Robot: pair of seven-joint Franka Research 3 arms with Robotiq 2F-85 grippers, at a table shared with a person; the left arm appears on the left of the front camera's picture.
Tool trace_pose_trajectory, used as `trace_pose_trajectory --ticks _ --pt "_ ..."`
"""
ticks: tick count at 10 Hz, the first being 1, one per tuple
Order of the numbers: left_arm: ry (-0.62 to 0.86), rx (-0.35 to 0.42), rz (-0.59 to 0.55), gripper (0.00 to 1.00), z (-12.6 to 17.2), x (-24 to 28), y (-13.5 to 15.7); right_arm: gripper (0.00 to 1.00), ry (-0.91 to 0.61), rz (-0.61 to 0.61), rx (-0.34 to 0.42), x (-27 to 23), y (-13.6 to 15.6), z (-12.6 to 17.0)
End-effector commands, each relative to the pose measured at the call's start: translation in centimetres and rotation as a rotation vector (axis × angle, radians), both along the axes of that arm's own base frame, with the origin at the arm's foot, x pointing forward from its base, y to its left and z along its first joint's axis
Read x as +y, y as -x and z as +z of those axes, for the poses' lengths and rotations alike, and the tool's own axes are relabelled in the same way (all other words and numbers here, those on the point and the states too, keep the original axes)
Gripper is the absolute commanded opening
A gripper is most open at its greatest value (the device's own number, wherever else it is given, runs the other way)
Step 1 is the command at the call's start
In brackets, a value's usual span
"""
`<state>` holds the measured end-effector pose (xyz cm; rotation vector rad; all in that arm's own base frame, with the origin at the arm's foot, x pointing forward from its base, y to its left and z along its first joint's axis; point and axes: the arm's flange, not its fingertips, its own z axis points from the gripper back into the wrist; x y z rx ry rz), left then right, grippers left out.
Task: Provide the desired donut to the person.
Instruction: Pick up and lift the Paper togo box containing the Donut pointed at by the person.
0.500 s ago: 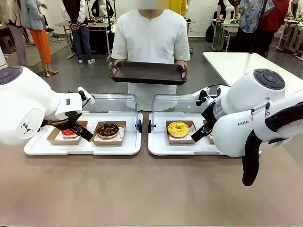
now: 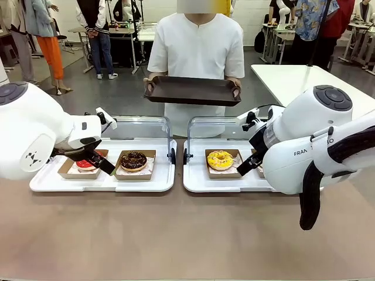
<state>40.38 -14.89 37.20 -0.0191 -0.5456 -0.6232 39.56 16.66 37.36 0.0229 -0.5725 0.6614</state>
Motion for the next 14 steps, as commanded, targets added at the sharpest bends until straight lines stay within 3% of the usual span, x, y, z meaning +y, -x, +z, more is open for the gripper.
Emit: trace_pose_trajectory --ticks 1,10,11,13,14 --pt "0.0 0.0 0.0 1.0 0.0 0.0 0.0 1.0 0.0 0.0 0.0 0.0 0.0 0.0" --pt "0.0 0.0 0.0 1.0 0.0 0.0 0.0 1.0 0.0 0.0 0.0 0.0 0.0 0.0" --pt "-0.059 -0.018 0.004 1.0 0.6 0.7 -0.5 1.0 -0.016 -0.011 0.017 -0.2 -0.4 0.8" --pt "-0.157 0.073 0.023 1.0 3.7 0.8 -0.8 1.0 -0.059 -0.04 0.13 -1.0 -1.0 5.2" --pt "-0.169 0.151 -0.025 1.0 7.1 0.8 -1.9 1.0 -0.088 -0.086 0.171 -1.5 -2.1 8.9"
